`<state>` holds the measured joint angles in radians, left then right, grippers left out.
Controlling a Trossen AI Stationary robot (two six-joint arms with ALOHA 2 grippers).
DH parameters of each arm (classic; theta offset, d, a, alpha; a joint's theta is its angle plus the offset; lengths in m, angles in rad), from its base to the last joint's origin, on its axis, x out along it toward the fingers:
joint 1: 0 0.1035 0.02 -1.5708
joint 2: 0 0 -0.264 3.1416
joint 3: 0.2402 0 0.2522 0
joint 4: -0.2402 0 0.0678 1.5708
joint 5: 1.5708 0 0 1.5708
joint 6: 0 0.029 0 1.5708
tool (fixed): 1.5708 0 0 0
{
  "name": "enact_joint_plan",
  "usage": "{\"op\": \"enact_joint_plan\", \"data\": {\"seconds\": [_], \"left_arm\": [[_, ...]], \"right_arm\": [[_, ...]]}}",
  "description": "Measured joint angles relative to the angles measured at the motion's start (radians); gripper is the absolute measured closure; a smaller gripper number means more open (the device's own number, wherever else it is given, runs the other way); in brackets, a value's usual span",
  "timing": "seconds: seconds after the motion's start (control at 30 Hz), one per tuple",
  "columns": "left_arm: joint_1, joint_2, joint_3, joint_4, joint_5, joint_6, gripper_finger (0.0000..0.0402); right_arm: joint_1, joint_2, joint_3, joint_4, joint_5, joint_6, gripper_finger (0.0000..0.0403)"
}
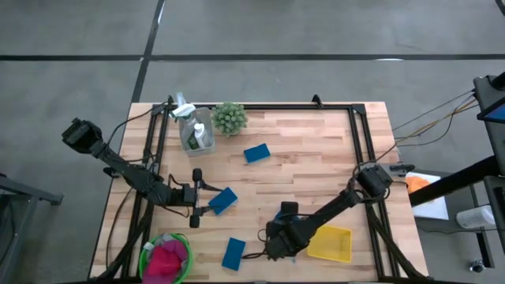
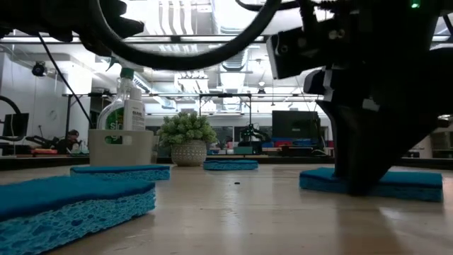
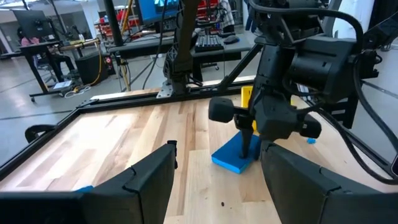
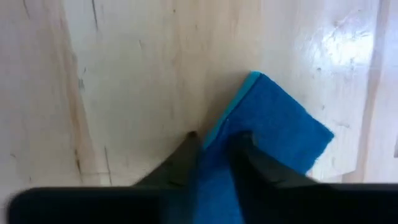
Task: Pick & Place Kitchen Items
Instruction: Put the blue sponge into the yellow bin
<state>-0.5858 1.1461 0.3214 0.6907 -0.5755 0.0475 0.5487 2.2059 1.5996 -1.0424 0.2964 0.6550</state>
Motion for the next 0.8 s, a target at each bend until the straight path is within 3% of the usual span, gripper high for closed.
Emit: {"op": "enact_joint_plan", "data": {"seconds": [0.07, 0.23, 0.53, 0.8], "left_arm": [[0.0, 0.0, 0.0, -0.001, 0.0, -0.002, 0.0165], [0.0, 0.0, 0.0, -0.001, 0.0, -0.003, 0.0165], [0.0, 0.0, 0.0, -0.003, 0.0, -0.003, 0.0165], [0.0, 0.0, 0.0, -0.008, 0.0, -0.007, 0.0165]], "right_arm": [[-0.001, 0.0, 0.0, -0.001, -0.003, -0.007, 0.0365], [0.009, -0.001, 0.001, -0.03, 0.054, -0.026, 0.0383], [0.052, -0.057, 0.056, -0.064, 0.171, -0.075, 0.0385], [0.086, -0.176, 0.03, 0.106, 0.245, -0.18, 0.0385]]}}
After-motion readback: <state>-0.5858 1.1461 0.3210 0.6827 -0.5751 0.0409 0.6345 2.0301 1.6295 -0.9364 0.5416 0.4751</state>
